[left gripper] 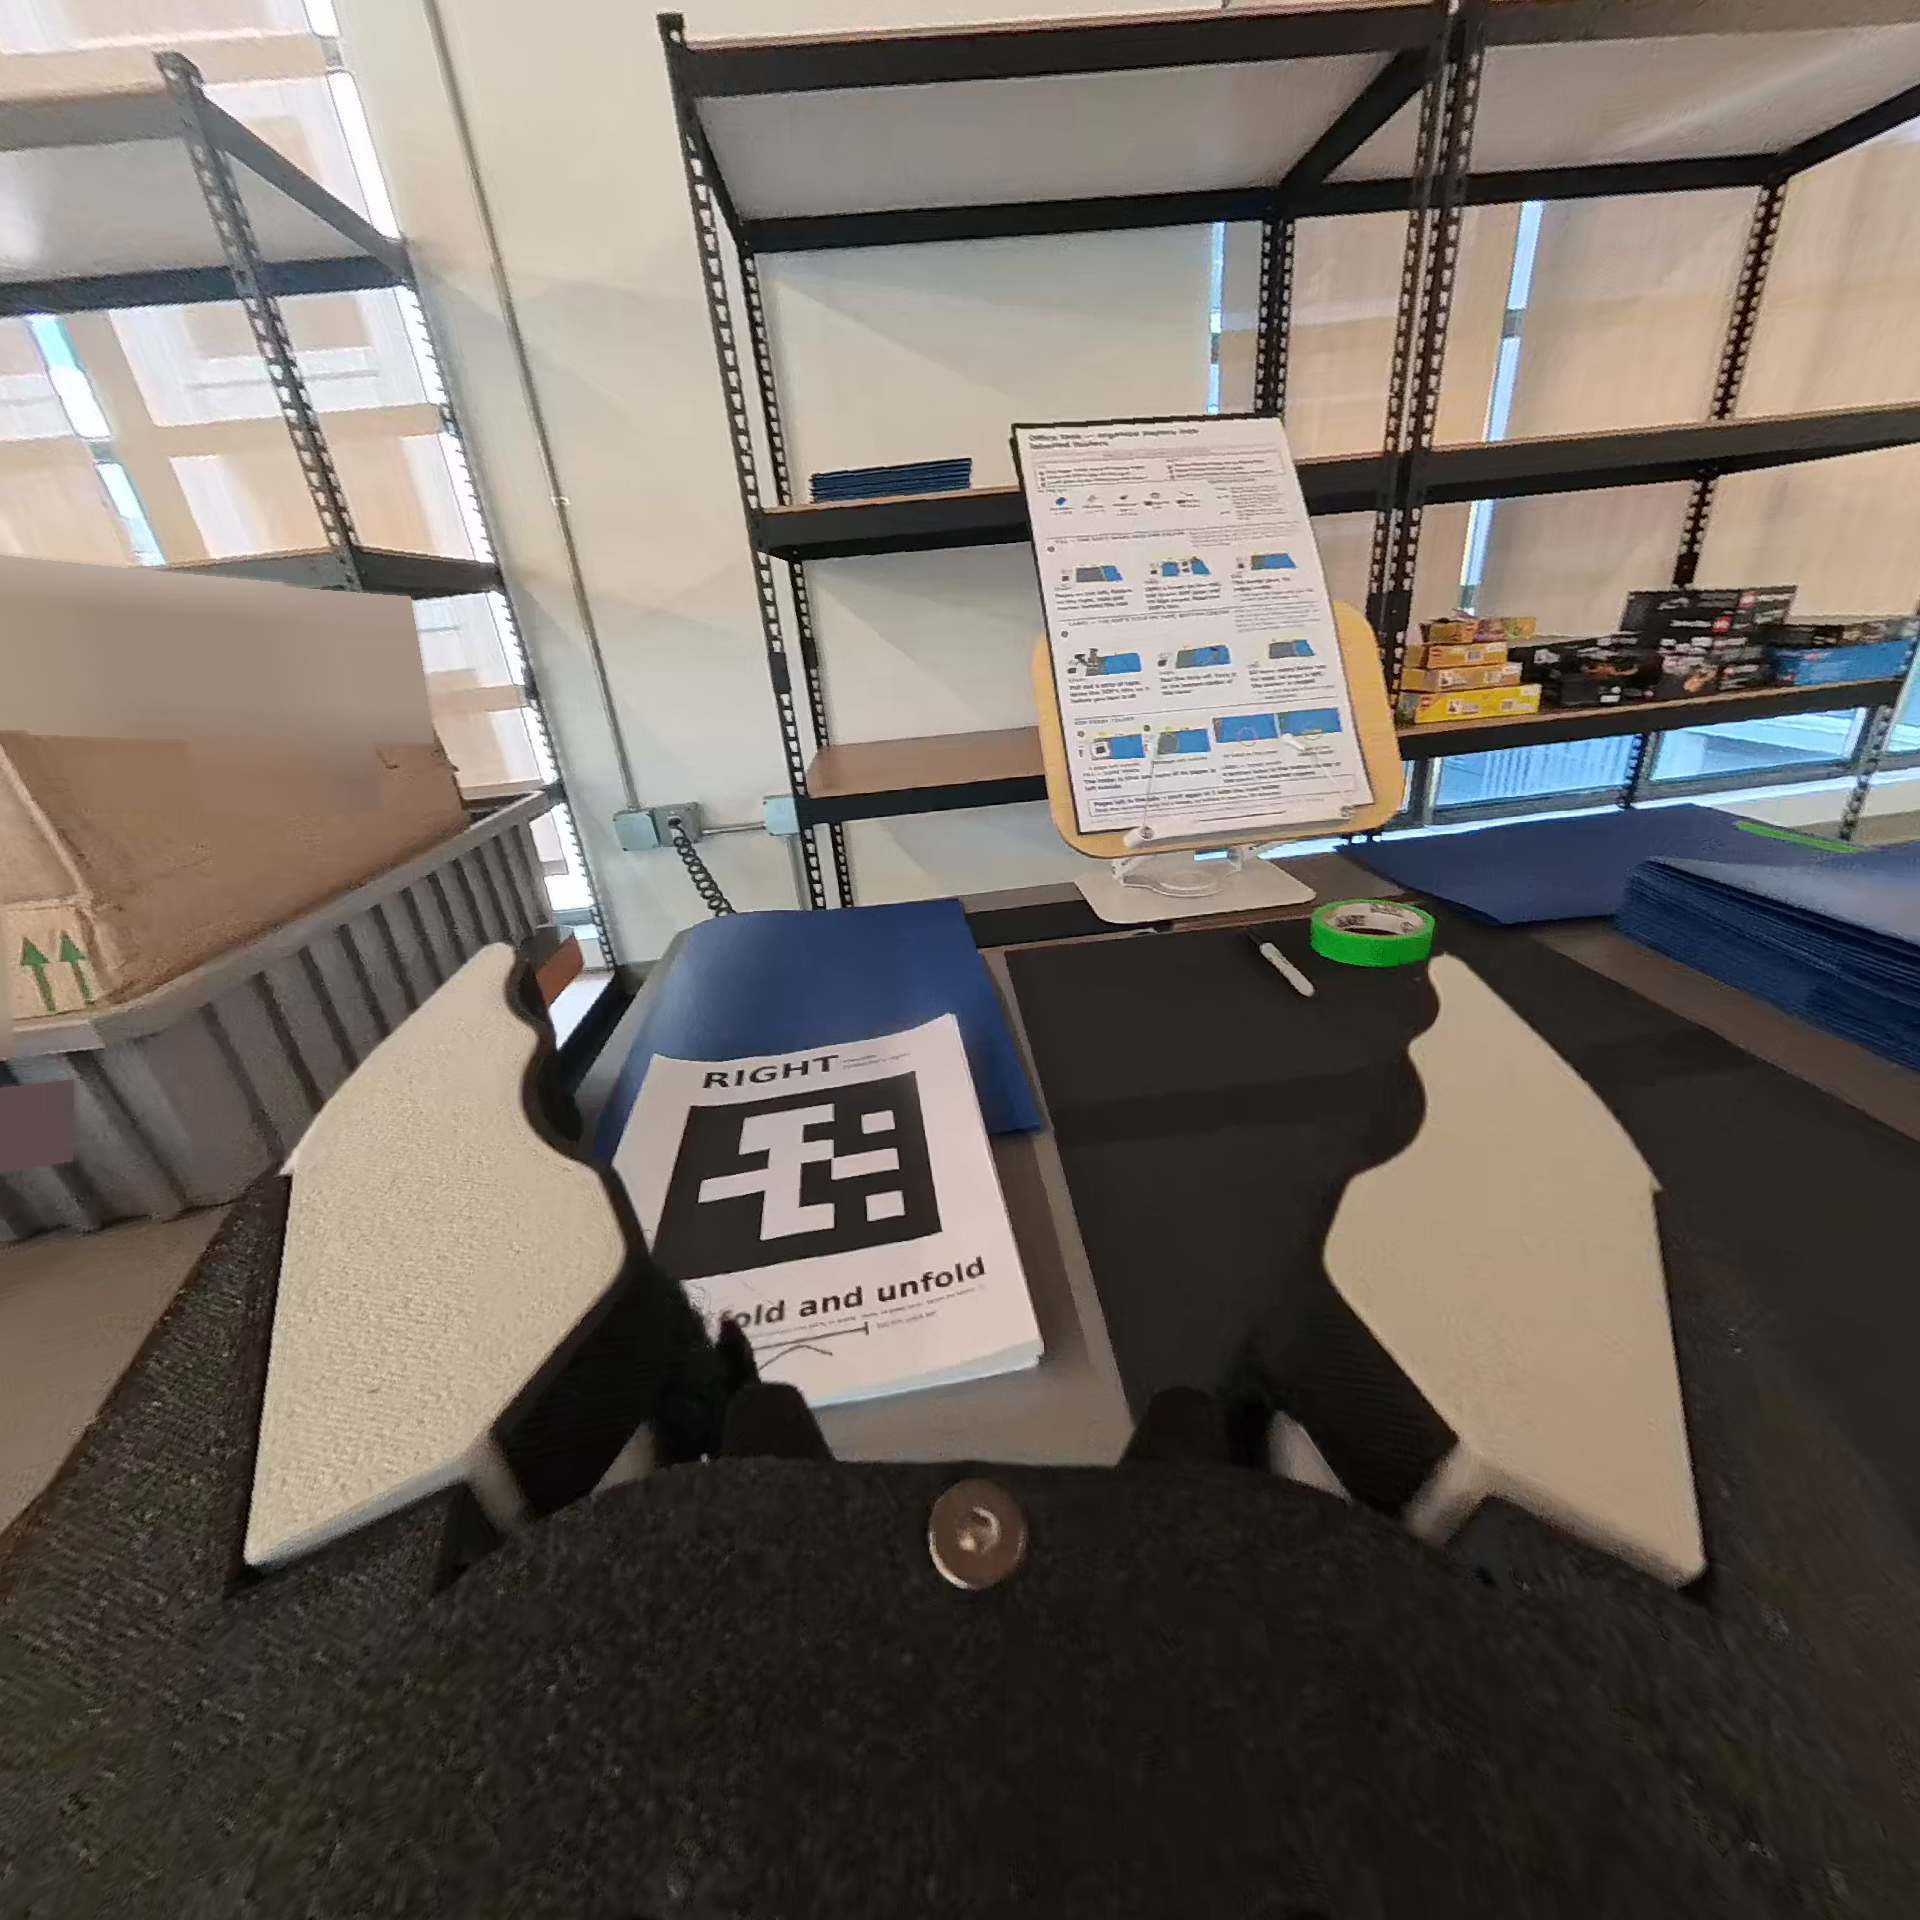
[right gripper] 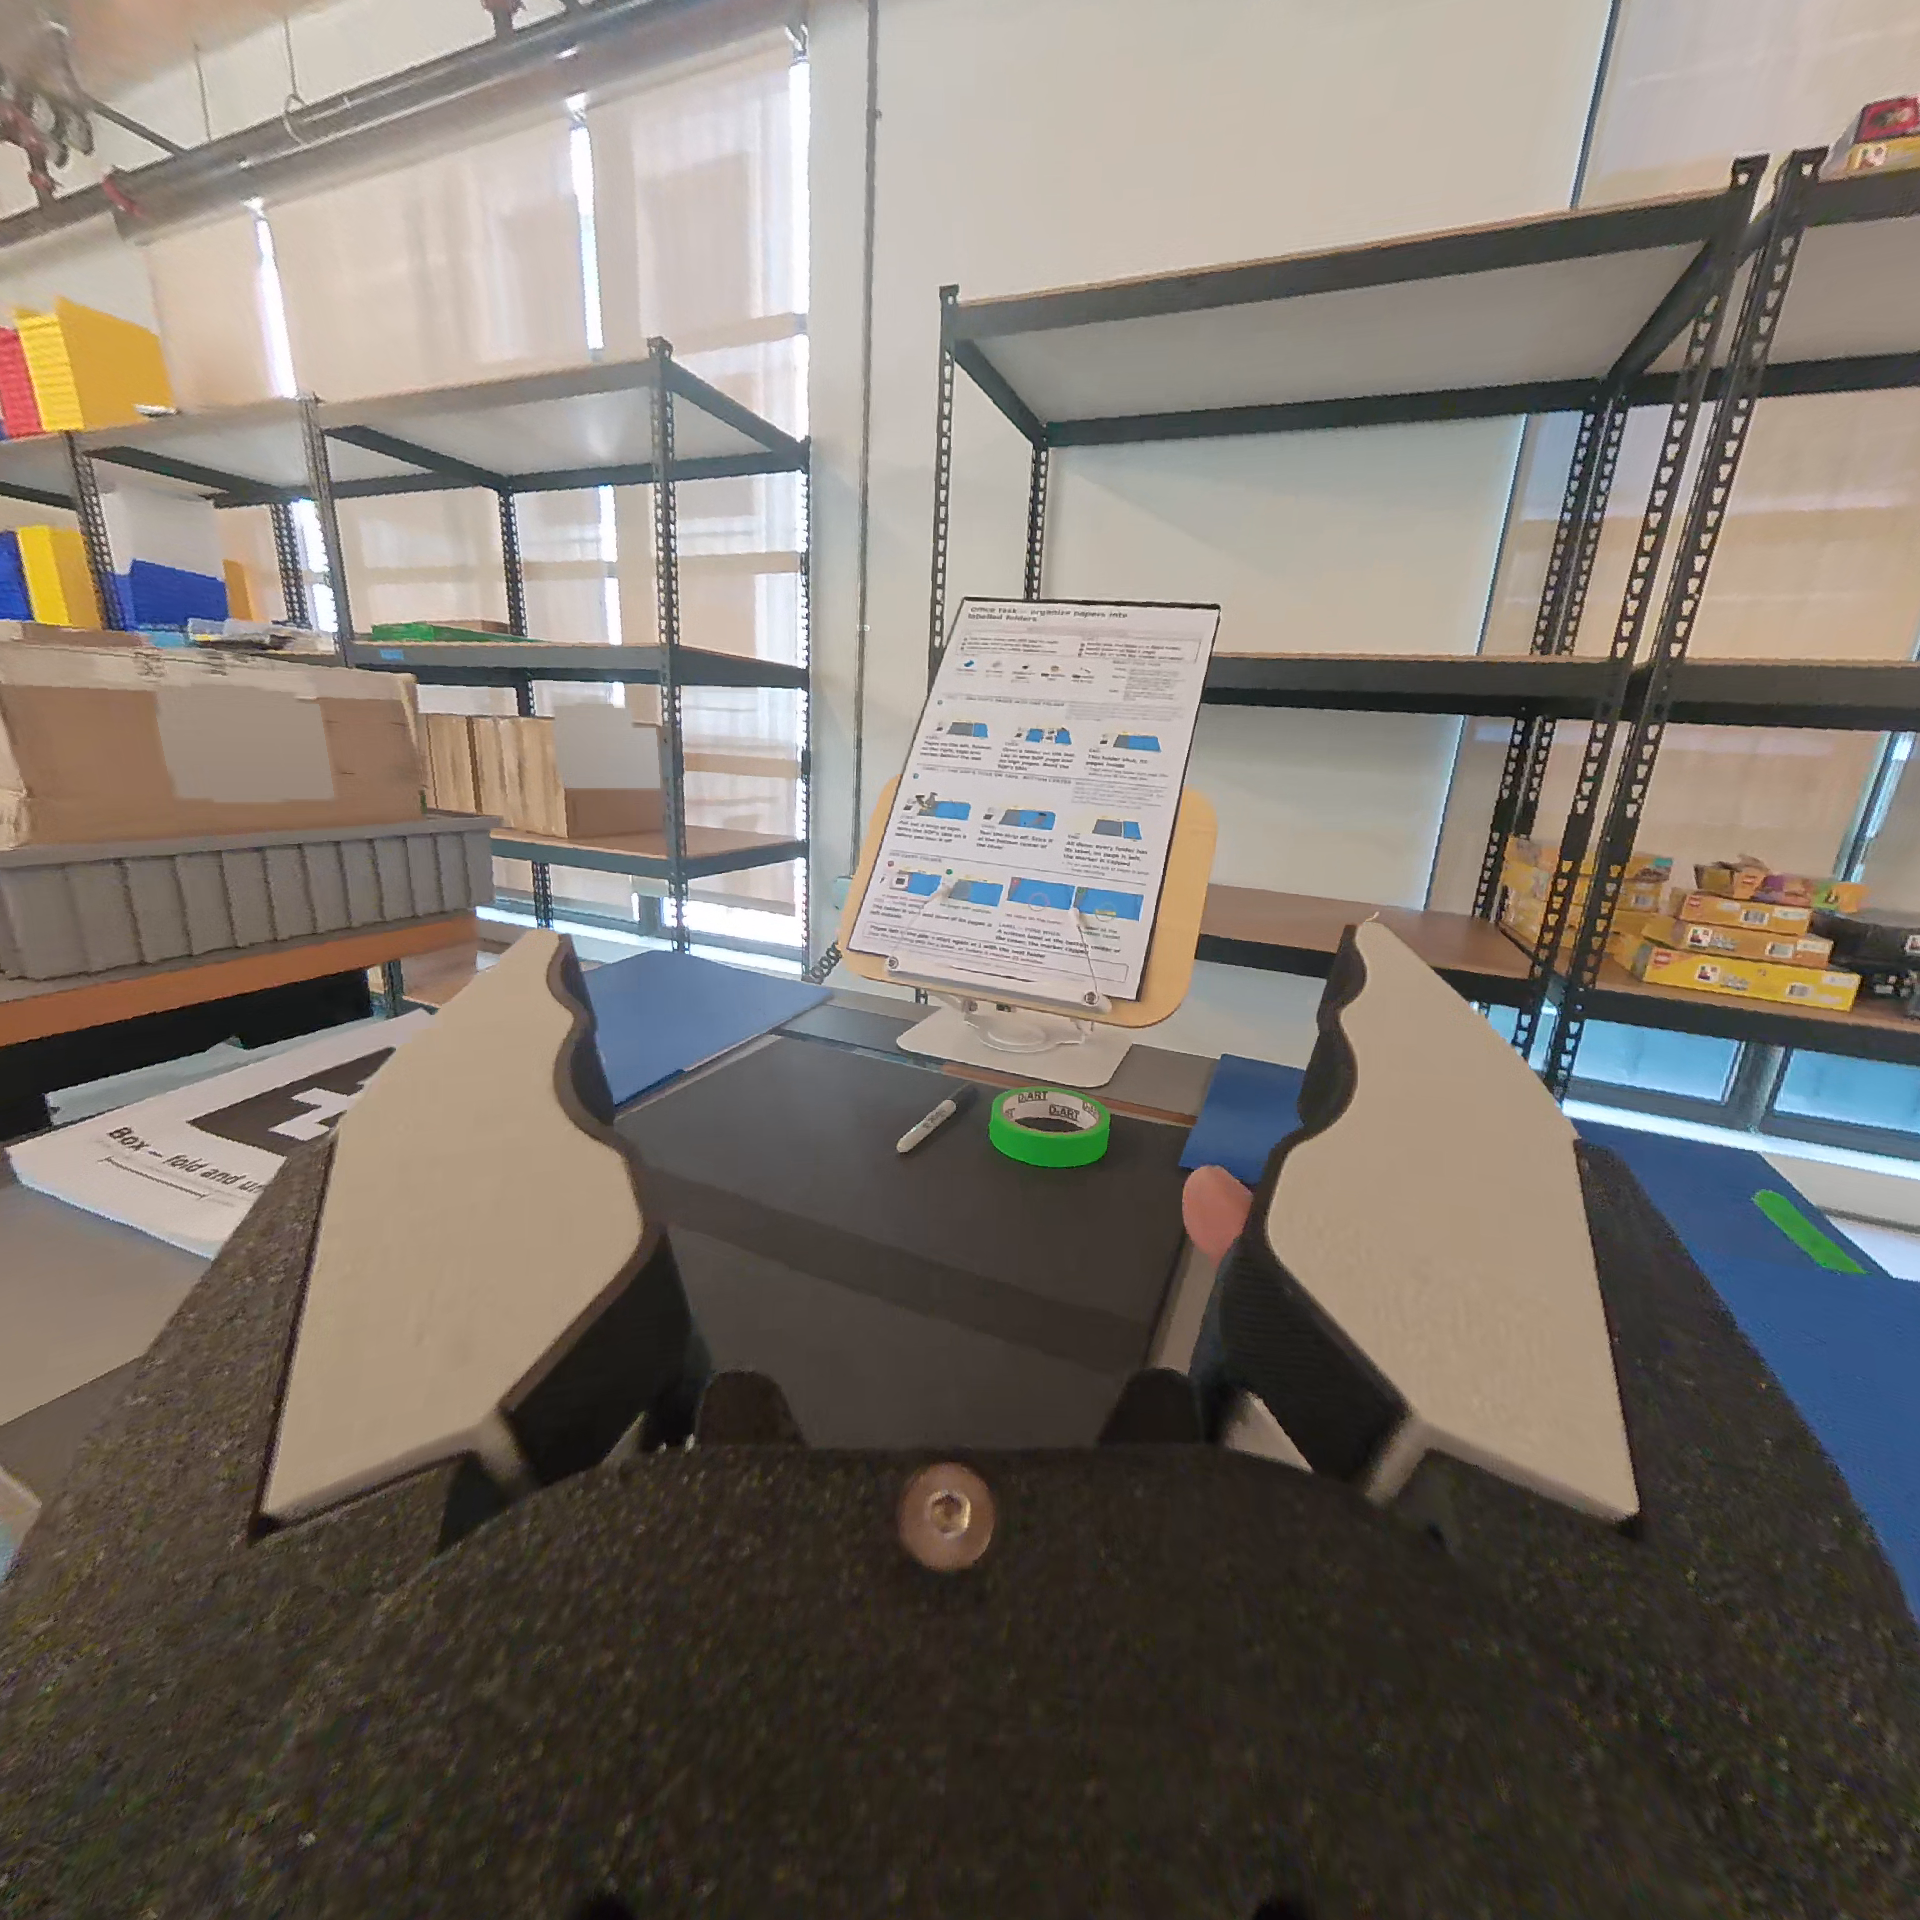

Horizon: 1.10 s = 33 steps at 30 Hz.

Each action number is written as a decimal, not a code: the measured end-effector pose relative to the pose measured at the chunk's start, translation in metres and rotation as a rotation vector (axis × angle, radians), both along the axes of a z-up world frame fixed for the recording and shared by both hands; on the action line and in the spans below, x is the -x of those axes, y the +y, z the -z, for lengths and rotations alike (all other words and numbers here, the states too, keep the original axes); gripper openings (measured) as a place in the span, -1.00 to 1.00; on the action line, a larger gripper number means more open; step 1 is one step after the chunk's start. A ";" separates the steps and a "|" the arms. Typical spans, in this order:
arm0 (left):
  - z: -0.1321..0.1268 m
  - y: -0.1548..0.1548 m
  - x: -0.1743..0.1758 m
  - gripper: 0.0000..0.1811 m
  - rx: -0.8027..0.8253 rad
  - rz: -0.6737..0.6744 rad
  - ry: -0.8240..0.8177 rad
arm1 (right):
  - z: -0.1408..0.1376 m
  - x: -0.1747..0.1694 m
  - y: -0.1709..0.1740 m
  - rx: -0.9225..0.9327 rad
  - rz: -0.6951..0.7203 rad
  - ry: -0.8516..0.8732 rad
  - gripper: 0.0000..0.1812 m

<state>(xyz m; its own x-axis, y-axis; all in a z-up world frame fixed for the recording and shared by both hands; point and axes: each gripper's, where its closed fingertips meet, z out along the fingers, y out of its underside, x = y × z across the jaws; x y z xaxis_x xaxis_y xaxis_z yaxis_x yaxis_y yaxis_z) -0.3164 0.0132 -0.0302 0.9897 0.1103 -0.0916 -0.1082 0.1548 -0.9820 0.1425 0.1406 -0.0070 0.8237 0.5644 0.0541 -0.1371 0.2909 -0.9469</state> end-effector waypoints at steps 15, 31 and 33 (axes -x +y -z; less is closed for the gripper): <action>0.009 -0.051 -0.002 0.63 -0.028 -0.012 -0.021 | -0.013 -0.011 -0.067 -0.122 -0.056 0.011 0.35; 0.005 -0.072 -0.040 0.63 0.031 0.208 0.002 | -0.005 -0.004 -0.065 -0.067 -0.039 -0.083 0.34; 0.003 -0.080 -0.047 0.63 0.051 0.243 -0.006 | -0.002 -0.005 -0.061 -0.045 -0.041 -0.073 0.34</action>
<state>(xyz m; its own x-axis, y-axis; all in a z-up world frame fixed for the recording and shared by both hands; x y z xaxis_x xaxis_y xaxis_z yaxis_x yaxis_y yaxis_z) -0.2694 -0.0664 -0.0331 0.9870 -0.1359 -0.0853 -0.0682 0.1260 -0.9897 0.1474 0.0799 -0.0053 0.7926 0.5935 0.1396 -0.0807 0.3290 -0.9409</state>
